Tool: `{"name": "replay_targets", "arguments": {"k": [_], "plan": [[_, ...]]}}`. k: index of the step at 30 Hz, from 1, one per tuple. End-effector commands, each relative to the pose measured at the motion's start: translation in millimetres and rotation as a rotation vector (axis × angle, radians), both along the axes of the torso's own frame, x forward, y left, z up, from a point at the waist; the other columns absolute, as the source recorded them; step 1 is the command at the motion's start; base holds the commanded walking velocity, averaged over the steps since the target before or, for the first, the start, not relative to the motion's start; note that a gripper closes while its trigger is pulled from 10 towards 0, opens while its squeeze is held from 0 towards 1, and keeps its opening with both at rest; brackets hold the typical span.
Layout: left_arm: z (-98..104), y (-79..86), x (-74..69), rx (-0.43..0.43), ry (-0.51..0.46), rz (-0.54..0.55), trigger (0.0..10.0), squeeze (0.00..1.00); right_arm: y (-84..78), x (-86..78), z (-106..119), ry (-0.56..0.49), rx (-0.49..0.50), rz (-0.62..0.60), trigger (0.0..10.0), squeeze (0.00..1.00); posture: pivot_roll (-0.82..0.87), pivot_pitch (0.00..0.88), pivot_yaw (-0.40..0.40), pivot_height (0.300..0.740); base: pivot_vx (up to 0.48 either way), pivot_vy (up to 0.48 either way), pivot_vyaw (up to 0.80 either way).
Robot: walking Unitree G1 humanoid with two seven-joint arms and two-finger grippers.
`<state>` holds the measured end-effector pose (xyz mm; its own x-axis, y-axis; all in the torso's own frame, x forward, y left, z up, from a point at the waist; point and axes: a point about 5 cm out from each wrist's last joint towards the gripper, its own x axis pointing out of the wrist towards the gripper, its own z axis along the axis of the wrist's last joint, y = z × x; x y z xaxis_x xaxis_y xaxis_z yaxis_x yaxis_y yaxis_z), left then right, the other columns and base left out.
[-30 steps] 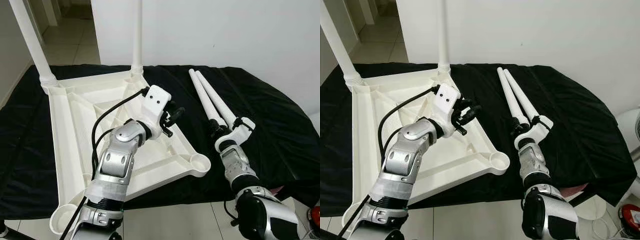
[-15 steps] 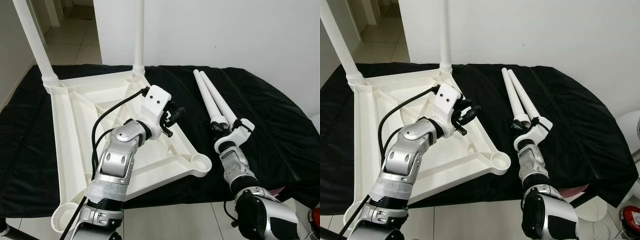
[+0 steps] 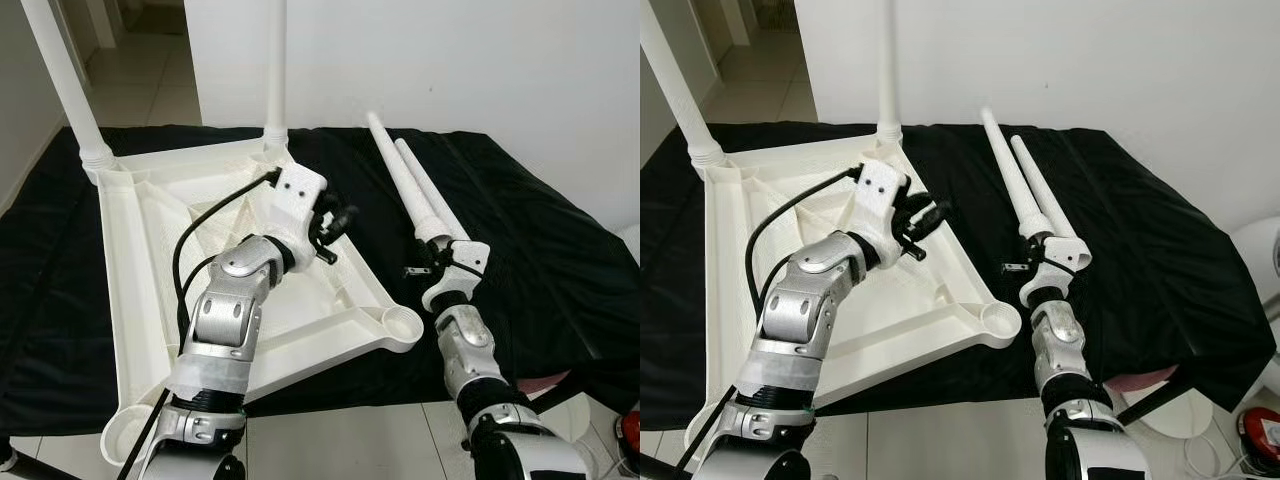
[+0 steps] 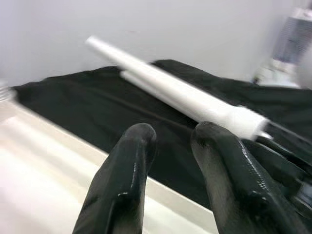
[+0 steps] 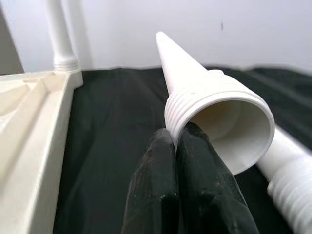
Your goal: Building children table
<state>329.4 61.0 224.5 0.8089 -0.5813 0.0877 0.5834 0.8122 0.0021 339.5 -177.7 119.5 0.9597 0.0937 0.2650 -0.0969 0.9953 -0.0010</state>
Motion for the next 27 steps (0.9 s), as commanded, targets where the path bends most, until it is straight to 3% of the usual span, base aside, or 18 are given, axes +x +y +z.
{"name": "replay_targets", "arguments": {"k": [1,7,14,15,16,17,18,19,25,27], "plan": [[-3,-1.3,2.5,-0.013,0.037,0.002,10.0,0.0,-0.8,-1.5,5,-0.041,-0.031,-0.002,10.0,0.0,-0.02,0.0,-0.071,0.74,0.0,0.0,0.0],[-3,-0.8,4.3,-0.048,0.081,-0.029,10.0,0.0,6.5,-9.9,7,-0.098,-0.091,0.002,10.0,0.0,-0.02,0.0,-0.067,0.74,0.0,0.0,0.0],[-5,-2.3,12.8,-0.118,0.206,-0.115,10.0,0.0,19.5,-32.9,11,-0.21,-0.194,0.012,10.0,0.0,-0.04,0.0,-0.047,0.74,0.0,0.0,0.0],[-6,-2.9,13.7,-0.129,0.227,-0.132,10.0,0.08,21.1,-35.7,12,-0.228,-0.209,0.011,10.0,0.0,-0.04,0.0,-0.047,0.74,0.0,0.0,0.0],[-6,-2.9,13.7,-0.129,0.227,-0.132,10.0,0.08,21.1,-35.7,12,-0.228,-0.209,0.011,10.0,0.0,-0.04,0.0,-0.047,0.74,0.0,0.0,0.0],[-3,-3.2,15.5,-0.158,0.241,-0.149,10.0,0.31,25.2,-39.9,14,-0.246,-0.228,0.028,10.0,0.0,-0.04,0.0,-0.042,0.74,0.0,0.0,0.0],[-1,-3.3,17.9,-0.191,0.26,-0.166,10.0,1.0,28.8,-43.3,13,-0.252,-0.238,0.042,10.0,0.0,-0.05,0.0,-0.038,0.74,0.0,0.0,0.0],[1,-3.5,20.9,-0.238,0.294,-0.188,10.0,1.0,32.1,-47.6,13,-0.257,-0.253,0.058,10.0,0.0,-0.05,0.0,-0.035,0.74,0.0,0.0,0.0],[3,-4.1,29.8,-0.309,0.378,-0.193,10.0,1.0,37.8,-56.2,10,-0.256,-0.264,0.087,10.0,0.0,-0.05,0.0,-0.033,0.74,0.0,0.0,0.0],[6,-6.1,36.0,-0.377,0.44,-0.197,10.0,1.0,40.6,-60.4,9,-0.249,-0.268,0.096,10.0,0.0,-0.06,0.0,-0.033,0.74,0.0,0.0,0.0]]}}
